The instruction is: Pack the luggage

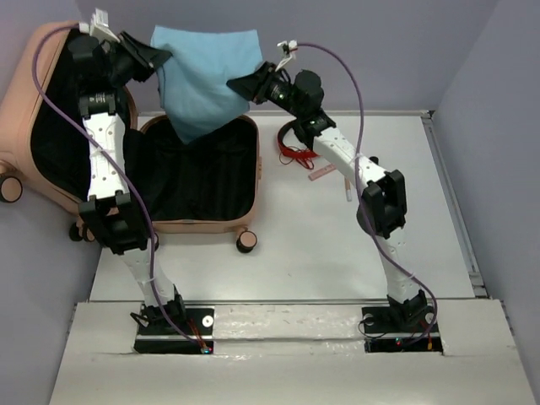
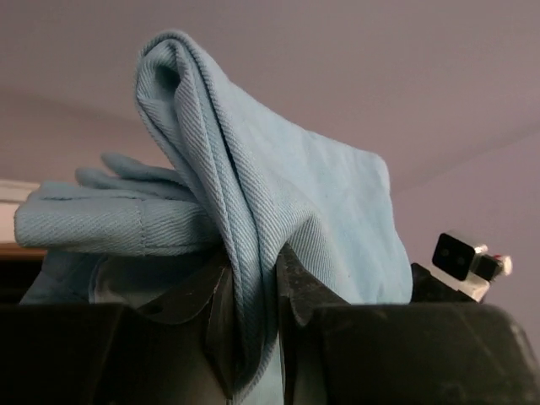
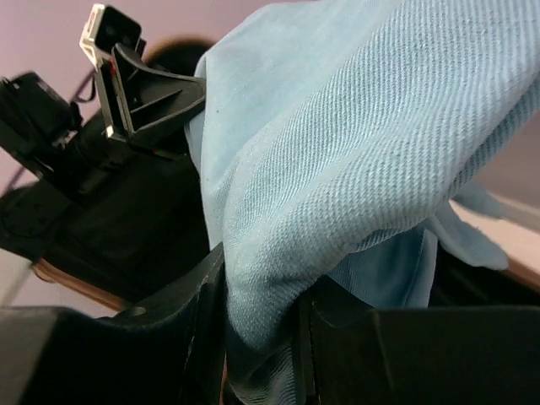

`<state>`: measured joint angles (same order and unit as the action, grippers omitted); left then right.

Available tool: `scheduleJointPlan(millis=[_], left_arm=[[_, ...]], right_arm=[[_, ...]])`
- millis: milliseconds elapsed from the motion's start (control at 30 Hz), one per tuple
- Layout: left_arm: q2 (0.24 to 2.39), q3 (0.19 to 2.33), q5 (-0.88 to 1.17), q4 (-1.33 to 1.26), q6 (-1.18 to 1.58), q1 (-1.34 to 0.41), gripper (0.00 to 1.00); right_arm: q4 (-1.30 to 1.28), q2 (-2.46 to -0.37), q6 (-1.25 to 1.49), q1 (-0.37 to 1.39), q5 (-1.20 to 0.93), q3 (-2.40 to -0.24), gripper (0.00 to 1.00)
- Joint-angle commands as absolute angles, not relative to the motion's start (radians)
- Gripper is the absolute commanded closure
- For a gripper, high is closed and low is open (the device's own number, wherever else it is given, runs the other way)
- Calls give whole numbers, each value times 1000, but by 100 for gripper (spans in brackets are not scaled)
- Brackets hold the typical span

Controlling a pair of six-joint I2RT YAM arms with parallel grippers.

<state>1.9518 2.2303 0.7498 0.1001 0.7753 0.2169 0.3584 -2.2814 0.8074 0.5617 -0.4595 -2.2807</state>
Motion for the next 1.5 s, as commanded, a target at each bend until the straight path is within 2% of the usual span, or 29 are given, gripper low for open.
scheduleJointPlan(millis=[0, 67, 167, 200, 233, 333, 367, 400, 433, 500, 533, 567, 633, 733, 767, 900, 967, 1067, 1233, 1267, 1300, 1333, 1367, 1433, 1467], left_arm=[[1718, 1724, 686, 37, 677, 229, 94], [1592, 1409, 646, -73, 660, 247, 94], [1510, 1205, 542, -65, 612, 268, 94], [1465, 1089, 516, -55, 600, 271, 92], [1447, 1034, 488, -61, 585, 273, 88], [1379, 898, 439, -63, 552, 287, 71], [1353, 884, 431, -54, 549, 294, 68], [1339, 865, 428, -42, 546, 299, 58], [1325, 858, 429, -37, 542, 298, 46], [1284, 845, 425, -17, 529, 298, 18], [1275, 848, 422, -5, 519, 298, 4], [1258, 853, 410, -2, 493, 296, 1], [1236, 876, 391, 58, 465, 290, 1], [1198, 917, 325, 95, 424, 265, 1], [1190, 926, 278, 101, 414, 238, 1], [1172, 985, 77, 153, 356, 110, 1], [1155, 1002, 16, 166, 350, 20, 1], [1129, 1023, -87, 196, 341, -70, 1], [1065, 1043, -124, 229, 319, -228, 1], [1055, 1036, -108, 230, 321, -241, 1], [1034, 1013, -83, 226, 327, -250, 1], [1022, 997, -60, 218, 327, -264, 1], [997, 983, -22, 212, 327, -291, 1], [970, 945, 15, 204, 312, -322, 1], [954, 931, 41, 203, 305, -336, 1]], right_arm=[[503, -2324, 741, 643, -571, -2120, 93], [523, -2309, 736, 675, -578, -1966, 93], [509, -2287, 741, 695, -594, -1797, 91], [508, -2280, 739, 704, -589, -1754, 88], [508, -2267, 727, 704, -583, -1711, 80], [494, -2203, 684, 726, -554, -1554, 61], [482, -2189, 678, 735, -554, -1511, 58], [465, -2160, 675, 735, -545, -1496, 53], [445, -2143, 673, 735, -531, -1482, 40], [373, -2106, 638, 744, -494, -1465, 23], [344, -2076, 620, 753, -456, -1471, 9], [284, -2060, 583, 753, -440, -1480, 7], [238, -2034, 554, 753, -396, -1514, 0], [122, -2029, 499, 753, -342, -1600, 0], [4, -2060, 461, 753, -315, -1705, 0], [-327, -2135, 347, 753, -65, -1952, 0], [-379, -2144, 305, 753, 58, -2005, 0], [-420, -2128, 250, 753, 242, -1999, 0], [-411, -2002, 258, 689, 270, -1847, 1], [-402, -1976, 265, 674, 273, -1815, 6], [-394, -1948, 265, 660, 285, -1777, 16], [-385, -1918, 264, 641, 325, -1731, 32], [-374, -1857, 274, 583, 343, -1638, 61], [-362, -1789, 301, 496, 359, -1530, 82], [-354, -1757, 313, 444, 354, -1476, 85]])
